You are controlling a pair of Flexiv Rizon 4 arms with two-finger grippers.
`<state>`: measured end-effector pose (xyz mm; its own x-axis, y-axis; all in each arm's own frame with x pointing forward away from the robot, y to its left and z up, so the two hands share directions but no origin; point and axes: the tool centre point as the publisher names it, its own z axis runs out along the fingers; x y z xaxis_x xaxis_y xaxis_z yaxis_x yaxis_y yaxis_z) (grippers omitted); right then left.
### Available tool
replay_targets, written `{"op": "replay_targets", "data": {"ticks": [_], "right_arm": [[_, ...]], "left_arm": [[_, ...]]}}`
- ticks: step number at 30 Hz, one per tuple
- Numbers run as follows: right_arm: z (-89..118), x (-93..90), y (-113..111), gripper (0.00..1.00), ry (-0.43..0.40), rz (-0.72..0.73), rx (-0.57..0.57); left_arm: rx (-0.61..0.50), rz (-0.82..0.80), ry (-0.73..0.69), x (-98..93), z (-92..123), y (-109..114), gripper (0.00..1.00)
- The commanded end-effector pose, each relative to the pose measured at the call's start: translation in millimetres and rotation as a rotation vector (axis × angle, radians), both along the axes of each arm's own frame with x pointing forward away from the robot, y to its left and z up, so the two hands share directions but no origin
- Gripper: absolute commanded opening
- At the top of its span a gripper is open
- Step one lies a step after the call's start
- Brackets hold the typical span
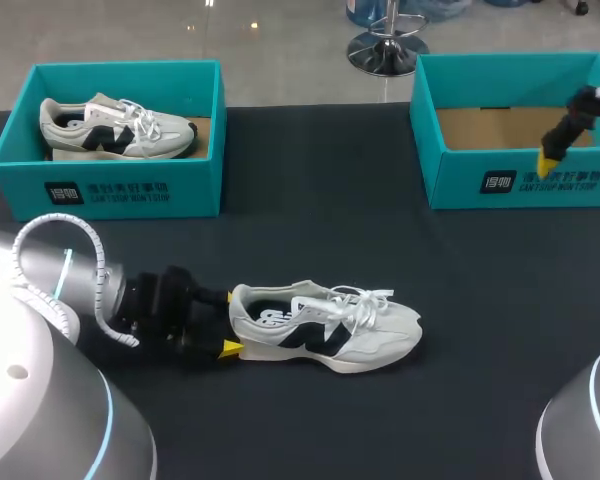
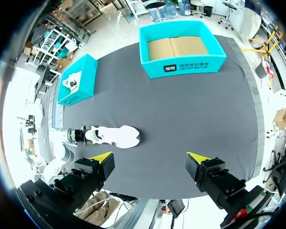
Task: Take the shoe out of the shoebox, open the shoe tongue, remove and reinsert the insole, then place the shoe into the shoebox
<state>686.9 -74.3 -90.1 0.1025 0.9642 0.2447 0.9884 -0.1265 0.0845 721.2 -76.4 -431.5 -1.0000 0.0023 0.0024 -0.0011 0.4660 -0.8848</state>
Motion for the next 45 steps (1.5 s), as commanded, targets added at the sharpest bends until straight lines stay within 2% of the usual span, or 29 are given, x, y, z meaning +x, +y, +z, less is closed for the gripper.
{"op": "replay_targets", "data": {"ticks": [1, 5, 11, 14, 21, 25, 45], "right_arm": [[-2, 15.4, 61, 1.0, 0.084, -0.023, -0.094], [-24, 4.5, 99, 1.0, 0.111, -0.087, -0.15], [-64, -10.7, 153, 1.0, 0.116, -0.134, -0.307], [-82, -15.8, 178, 1.0, 0.106, -0.119, -0.382], [-119, -14.8, 215, 1.0, 0.103, -0.005, -0.412], [-136, -9.6, 224, 1.0, 0.145, 0.054, -0.454], [-136, -9.6, 224, 1.0, 0.145, 0.054, -0.454]], "left_arm": [[0.002, -0.001, 0.0, -0.1, -5, -1, 0.0], [0.002, -0.001, 0.0, -0.1, -5, -1, 0.0], [0.002, -0.001, 0.0, -0.1, -5, -1, 0.0], [0.002, -0.001, 0.0, -0.1, -5, -1, 0.0], [0.002, -0.001, 0.0, -0.1, -5, -1, 0.0], [0.002, -0.001, 0.0, -0.1, -5, -1, 0.0], [0.002, -0.001, 0.0, -0.1, -5, -1, 0.0]]}}
